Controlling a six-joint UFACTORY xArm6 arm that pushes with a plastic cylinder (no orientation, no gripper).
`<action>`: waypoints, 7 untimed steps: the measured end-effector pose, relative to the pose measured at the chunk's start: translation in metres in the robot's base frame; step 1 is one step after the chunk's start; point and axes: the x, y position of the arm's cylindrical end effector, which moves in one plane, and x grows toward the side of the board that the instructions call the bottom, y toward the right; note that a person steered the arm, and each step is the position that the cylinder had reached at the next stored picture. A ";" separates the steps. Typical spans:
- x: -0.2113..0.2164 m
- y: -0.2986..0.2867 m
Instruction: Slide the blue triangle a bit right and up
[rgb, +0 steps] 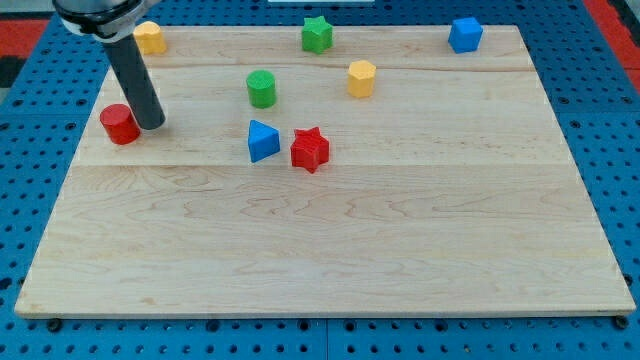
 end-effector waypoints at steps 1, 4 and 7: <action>0.025 0.033; 0.045 0.170; 0.028 0.252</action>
